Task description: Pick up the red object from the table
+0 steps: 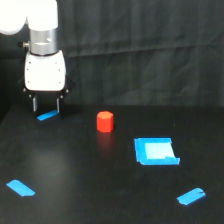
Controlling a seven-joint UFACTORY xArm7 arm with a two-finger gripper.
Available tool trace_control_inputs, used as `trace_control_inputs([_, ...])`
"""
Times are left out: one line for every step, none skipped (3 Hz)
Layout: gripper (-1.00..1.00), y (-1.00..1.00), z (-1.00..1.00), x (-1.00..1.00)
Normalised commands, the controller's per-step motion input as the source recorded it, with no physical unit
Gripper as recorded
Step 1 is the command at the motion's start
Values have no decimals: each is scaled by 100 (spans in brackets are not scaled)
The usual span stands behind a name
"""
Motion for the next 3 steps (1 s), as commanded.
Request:
trace_control_inputs([99,11,-11,48])
trace_control_inputs([100,8,-20,83])
trace_control_inputs([100,-6,-18,99])
